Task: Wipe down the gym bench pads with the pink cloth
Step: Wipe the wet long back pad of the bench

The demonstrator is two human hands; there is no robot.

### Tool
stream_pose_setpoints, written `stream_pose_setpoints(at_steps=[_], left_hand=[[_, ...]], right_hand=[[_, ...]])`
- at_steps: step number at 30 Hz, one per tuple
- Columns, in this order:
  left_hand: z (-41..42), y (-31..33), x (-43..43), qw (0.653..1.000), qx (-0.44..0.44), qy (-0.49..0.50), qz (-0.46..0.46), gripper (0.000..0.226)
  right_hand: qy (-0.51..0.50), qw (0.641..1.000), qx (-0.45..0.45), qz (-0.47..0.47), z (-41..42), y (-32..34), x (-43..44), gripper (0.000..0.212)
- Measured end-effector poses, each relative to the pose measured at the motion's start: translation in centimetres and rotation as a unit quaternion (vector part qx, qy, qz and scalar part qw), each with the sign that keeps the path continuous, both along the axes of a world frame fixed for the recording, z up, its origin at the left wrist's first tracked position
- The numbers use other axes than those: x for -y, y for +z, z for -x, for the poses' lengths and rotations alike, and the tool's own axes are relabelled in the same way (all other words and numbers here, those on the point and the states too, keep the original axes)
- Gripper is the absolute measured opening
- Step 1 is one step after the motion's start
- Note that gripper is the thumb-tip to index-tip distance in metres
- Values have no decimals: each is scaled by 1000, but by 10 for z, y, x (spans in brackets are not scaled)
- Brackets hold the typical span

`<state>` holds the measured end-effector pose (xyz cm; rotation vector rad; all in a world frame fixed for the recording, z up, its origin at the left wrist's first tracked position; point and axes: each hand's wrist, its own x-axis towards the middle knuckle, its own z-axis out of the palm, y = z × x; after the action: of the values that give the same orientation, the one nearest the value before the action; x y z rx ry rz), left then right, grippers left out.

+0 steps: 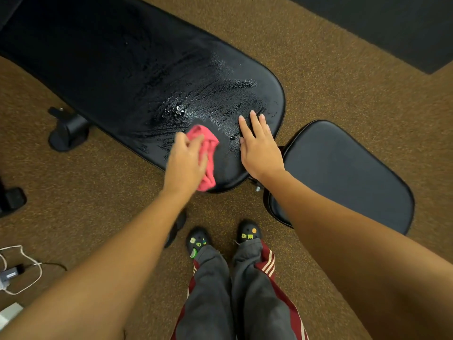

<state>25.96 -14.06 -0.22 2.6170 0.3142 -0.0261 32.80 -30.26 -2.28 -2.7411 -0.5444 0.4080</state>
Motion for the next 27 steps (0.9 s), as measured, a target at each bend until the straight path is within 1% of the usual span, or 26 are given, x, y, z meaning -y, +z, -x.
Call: stream_pose_setpoints(at_steps=[2,4,7,10,13,16,17,19,21,22,24,27], left_hand=[[-14,-2,-16,998,-8,68,-5,30],[-16,-4,-17,996,-14,92,-7,33],[-2,-3,3,997,-5,73,14,35],[16,0,33,998,8,43,47,32],[25,5,53,997,-13,6,72,35],[19,4,38,998,-15,-45,49,34],[13,3,27,998,-9,-41,37,32],[-2,0,2,1000,-1,16,16,29],[-12,-3,-12,997,-10,74,6,30],[-13,-4,-12,996,-11,87,3,31],[-8,-4,4,996,-4,84,9,32],[15,-1,40,999,-6,9,40,30]], right_hand=[[1,1000,4,-1,0,0,1,49],[0,1000,7,-4,1,-2,2,48],[-1,1000,4,-10,2,-2,2,48],[0,1000,0,-10,0,-2,3,49],[2,1000,5,-12,0,-2,4,48],[0,1000,8,-16,0,-2,3,48],[-1,1000,6,-18,0,-1,3,48],[0,1000,2,-18,0,0,3,48],[3,1000,1,-16,0,1,4,48],[3,1000,1,-17,0,1,5,48],[1,1000,3,-23,0,0,5,48],[0,1000,4,-22,0,-1,5,48]])
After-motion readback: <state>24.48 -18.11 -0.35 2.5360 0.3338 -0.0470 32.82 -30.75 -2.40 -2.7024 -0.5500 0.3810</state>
